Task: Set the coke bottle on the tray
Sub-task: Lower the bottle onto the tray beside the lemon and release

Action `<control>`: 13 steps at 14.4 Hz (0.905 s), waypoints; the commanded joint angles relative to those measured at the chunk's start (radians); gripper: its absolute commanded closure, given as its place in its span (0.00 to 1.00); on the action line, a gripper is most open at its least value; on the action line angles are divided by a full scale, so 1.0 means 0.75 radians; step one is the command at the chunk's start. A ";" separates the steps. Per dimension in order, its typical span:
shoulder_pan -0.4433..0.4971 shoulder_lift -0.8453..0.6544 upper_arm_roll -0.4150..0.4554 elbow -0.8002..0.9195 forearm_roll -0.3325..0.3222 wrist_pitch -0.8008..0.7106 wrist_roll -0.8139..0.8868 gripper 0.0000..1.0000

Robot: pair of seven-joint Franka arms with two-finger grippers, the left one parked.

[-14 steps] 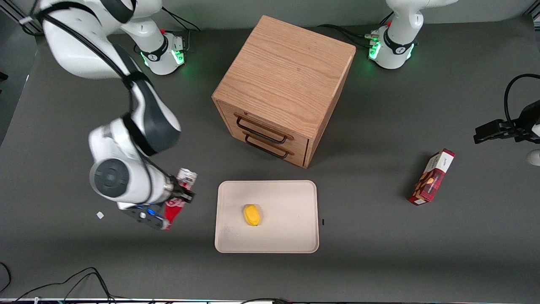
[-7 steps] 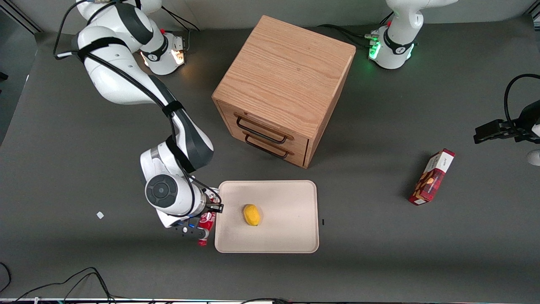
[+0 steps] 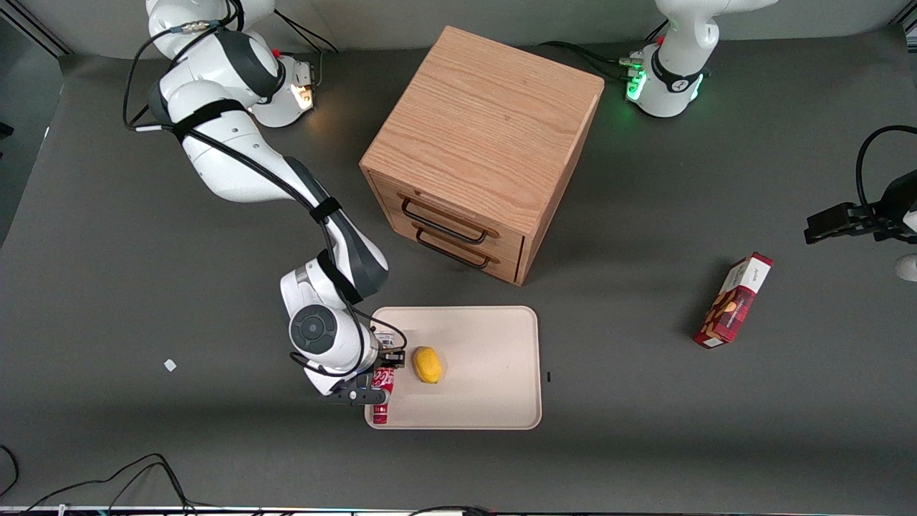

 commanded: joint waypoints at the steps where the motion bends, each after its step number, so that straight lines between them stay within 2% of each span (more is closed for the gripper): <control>1: 0.023 0.019 -0.014 0.063 -0.021 -0.009 -0.031 1.00; 5: 0.025 0.029 -0.043 0.059 -0.021 -0.007 -0.031 0.98; 6: 0.025 0.029 -0.043 0.059 -0.021 -0.007 -0.027 0.81; 7: 0.025 0.029 -0.043 0.055 -0.021 -0.007 -0.027 0.25; 8: 0.027 0.029 -0.053 0.055 -0.021 -0.005 -0.021 0.00; 13: 0.025 0.027 -0.059 0.055 -0.021 -0.007 -0.027 0.00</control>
